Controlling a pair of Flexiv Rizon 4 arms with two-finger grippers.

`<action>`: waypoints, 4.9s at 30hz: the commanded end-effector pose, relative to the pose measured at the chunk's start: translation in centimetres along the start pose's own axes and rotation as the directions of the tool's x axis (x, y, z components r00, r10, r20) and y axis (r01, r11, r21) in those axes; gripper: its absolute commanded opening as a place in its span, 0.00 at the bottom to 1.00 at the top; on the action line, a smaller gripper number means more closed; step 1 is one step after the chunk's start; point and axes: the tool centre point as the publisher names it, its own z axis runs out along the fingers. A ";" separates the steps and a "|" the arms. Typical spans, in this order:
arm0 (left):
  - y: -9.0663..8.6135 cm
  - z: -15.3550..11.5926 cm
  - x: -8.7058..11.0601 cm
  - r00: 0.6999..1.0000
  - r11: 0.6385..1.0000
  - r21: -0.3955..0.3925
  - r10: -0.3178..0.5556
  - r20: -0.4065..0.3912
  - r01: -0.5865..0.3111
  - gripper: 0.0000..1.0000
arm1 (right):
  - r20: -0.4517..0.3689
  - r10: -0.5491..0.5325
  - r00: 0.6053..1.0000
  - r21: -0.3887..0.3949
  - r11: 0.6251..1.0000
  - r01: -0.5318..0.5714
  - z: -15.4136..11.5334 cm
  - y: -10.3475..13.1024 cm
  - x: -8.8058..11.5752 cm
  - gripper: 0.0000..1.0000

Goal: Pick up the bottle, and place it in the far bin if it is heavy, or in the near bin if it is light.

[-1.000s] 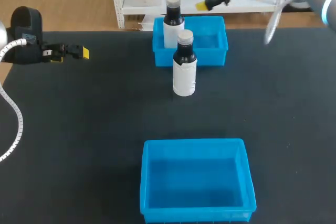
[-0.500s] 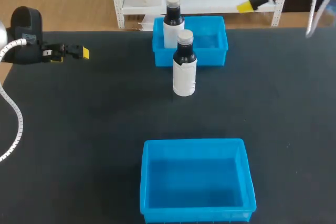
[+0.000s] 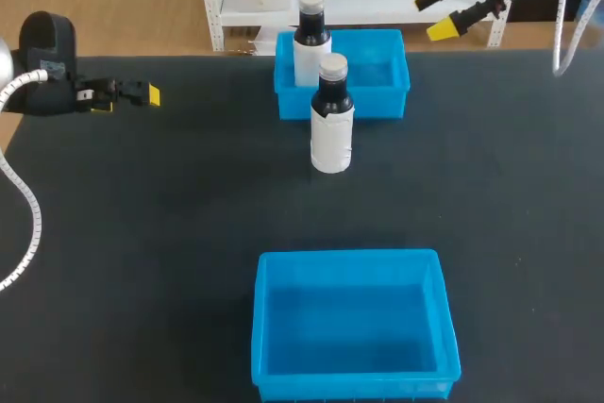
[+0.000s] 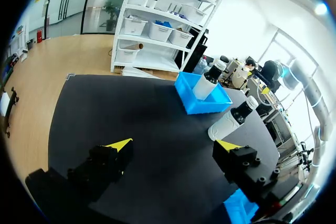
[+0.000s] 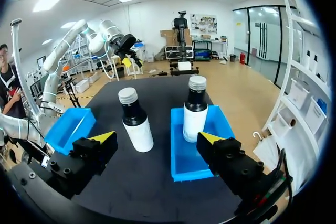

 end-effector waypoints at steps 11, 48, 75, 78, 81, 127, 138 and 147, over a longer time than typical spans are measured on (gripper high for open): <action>0.0 0.0 0.0 1.000 1.000 0.000 0.000 0.000 0.000 1.00 | 0.030 0.041 0.999 0.187 0.981 -0.046 5.8 5.6 0.0 1.00; 0.0 0.0 0.0 1.000 1.000 0.000 0.000 0.000 0.000 1.00 | 0.124 0.077 0.989 0.107 0.990 -0.091 14.5 6.4 -1.8 1.00; 0.0 0.0 0.0 1.000 1.000 0.000 0.000 0.000 0.000 1.00 | 0.154 0.077 0.985 0.083 0.992 -0.091 16.0 5.9 -2.0 0.69; 0.0 0.0 0.0 1.000 1.000 0.000 0.000 0.000 0.000 1.00 | 0.155 0.075 0.985 0.082 0.993 -0.089 16.0 5.8 -2.0 0.64; 0.0 0.0 0.0 1.000 1.000 0.000 0.000 0.000 0.000 1.00 | 0.155 0.073 0.985 0.081 0.993 -0.087 16.0 5.8 -2.1 0.53; 0.0 0.0 0.0 1.000 1.000 0.000 0.000 0.000 0.000 1.00 | 0.121 0.162 0.979 0.376 0.905 -0.196 -9.0 12.2 0.5 0.00; 0.0 0.0 0.0 1.000 1.000 0.000 0.000 0.000 0.000 1.00 | 0.136 0.140 0.981 0.369 0.912 -0.182 -10.0 17.8 -1.4 0.00; 0.0 0.0 0.0 1.000 1.000 0.000 0.000 0.000 0.000 1.00 | 0.124 0.094 0.988 0.260 0.958 -0.124 -7.3 23.2 -3.7 0.00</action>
